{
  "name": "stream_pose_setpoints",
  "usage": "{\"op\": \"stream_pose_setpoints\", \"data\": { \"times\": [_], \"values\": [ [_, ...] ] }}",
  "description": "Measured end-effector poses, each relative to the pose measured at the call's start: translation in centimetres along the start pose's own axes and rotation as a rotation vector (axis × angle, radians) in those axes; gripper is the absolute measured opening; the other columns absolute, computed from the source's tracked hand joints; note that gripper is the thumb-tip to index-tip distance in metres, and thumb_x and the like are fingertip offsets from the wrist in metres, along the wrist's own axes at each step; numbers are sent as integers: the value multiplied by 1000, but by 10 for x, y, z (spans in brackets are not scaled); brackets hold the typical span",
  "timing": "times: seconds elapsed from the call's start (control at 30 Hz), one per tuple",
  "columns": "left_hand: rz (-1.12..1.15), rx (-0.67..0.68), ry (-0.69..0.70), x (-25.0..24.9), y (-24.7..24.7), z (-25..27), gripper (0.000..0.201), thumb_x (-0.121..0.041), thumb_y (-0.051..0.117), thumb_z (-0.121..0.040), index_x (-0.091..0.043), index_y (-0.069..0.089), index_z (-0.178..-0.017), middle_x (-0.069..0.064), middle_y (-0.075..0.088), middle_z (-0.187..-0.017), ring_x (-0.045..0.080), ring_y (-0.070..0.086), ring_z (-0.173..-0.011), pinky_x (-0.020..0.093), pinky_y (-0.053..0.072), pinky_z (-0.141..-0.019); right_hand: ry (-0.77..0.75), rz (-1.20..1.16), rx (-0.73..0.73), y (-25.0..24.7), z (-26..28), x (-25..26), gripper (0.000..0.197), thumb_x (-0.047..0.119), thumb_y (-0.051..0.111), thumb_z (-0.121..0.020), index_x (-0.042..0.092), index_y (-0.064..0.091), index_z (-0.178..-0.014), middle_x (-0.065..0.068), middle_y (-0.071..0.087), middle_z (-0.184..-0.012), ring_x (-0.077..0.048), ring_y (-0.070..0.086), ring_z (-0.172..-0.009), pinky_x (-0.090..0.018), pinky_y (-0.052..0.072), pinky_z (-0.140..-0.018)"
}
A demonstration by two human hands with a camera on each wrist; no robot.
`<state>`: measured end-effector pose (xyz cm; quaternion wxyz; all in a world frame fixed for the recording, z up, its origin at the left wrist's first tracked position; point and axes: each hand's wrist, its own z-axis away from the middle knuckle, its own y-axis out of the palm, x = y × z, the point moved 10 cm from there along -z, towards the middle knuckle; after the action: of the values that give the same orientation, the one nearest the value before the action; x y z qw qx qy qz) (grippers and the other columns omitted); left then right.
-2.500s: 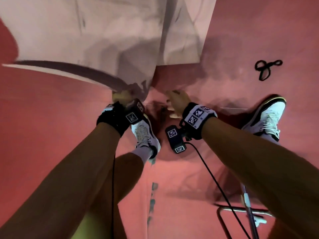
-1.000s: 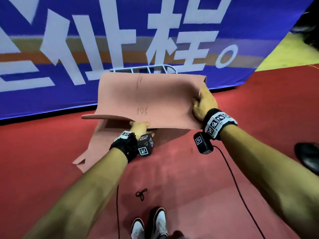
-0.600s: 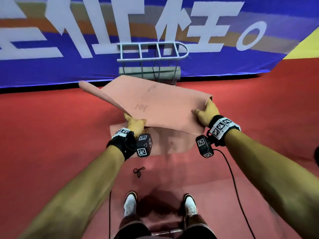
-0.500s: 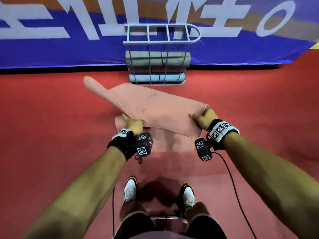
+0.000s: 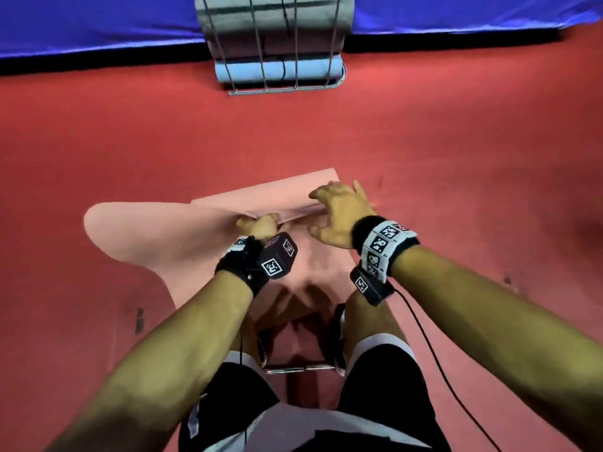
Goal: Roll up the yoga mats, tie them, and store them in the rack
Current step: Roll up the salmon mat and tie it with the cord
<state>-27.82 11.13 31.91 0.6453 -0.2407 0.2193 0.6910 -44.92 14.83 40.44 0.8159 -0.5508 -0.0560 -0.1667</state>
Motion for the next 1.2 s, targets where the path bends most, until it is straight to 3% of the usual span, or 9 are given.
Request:
{"op": "stream_pose_setpoints", "data": {
  "times": [0.1,0.2,0.3,0.4,0.53,0.63,0.77,0.9,1.2],
  "values": [
    [152,118,79,6,14,-16,21,8,61,-83,8,58,-104,28,70,-101,32,73,-82,45,63,-78,-70,225,-38,40,-10,21,75,48,65,-85,25,36,-150,-4,38,-156,-25,23,-150,-69,-1,-116],
    [93,217,139,17,11,-25,36,-10,72,-76,1,61,-108,24,69,-111,30,72,-91,47,60,-89,-118,300,-290,39,-15,33,37,34,57,-93,21,58,-128,-5,59,-131,-30,44,-130,-62,7,-117],
    [218,254,198,38,-9,-25,55,-11,78,-74,8,56,-121,30,70,-101,36,74,-81,46,63,-72,-205,398,-398,52,-1,45,22,30,54,-98,22,64,-116,-3,65,-116,-30,51,-115,-48,25,-104],
    [62,263,282,60,-32,-6,56,-36,76,-87,-8,53,-130,18,65,-122,25,72,-80,36,60,-63,-232,390,-456,69,30,52,19,31,56,-99,23,63,-115,-1,65,-113,-29,50,-113,-45,27,-95],
    [-523,-178,998,18,-91,66,88,-46,85,-69,-14,37,-136,13,44,-141,32,47,-127,45,39,-110,-226,356,-575,53,92,54,12,30,60,-96,23,64,-105,-1,64,-104,-28,51,-108,-44,26,-91],
    [-1197,-210,1428,7,-72,119,96,-42,81,-67,-21,37,-149,14,22,-162,35,15,-152,53,17,-123,-302,377,-693,37,126,74,9,20,71,-85,17,67,-92,-5,66,-92,-32,57,-99,-48,29,-87],
    [-1550,-268,1495,4,-72,142,70,-47,74,-80,-21,46,-139,6,52,-140,29,40,-137,53,22,-118,-370,384,-849,21,159,82,17,15,78,-71,17,67,-83,-1,68,-87,-30,64,-89,-39,20,-77],
    [-1579,-346,1660,-10,-72,186,47,-46,72,-84,-17,53,-116,8,65,-110,35,56,-106,46,44,-84,-299,296,-954,7,177,65,19,24,68,-78,18,65,-95,0,68,-102,-30,60,-100,-42,21,-82],
    [-1635,-38,1417,33,-41,157,42,-42,61,-96,-18,45,-127,18,68,-111,43,64,-101,44,47,-77,-320,360,-682,62,156,84,65,46,71,-80,20,54,-137,-9,56,-139,-31,49,-130,-57,27,-106]
  ]
}}
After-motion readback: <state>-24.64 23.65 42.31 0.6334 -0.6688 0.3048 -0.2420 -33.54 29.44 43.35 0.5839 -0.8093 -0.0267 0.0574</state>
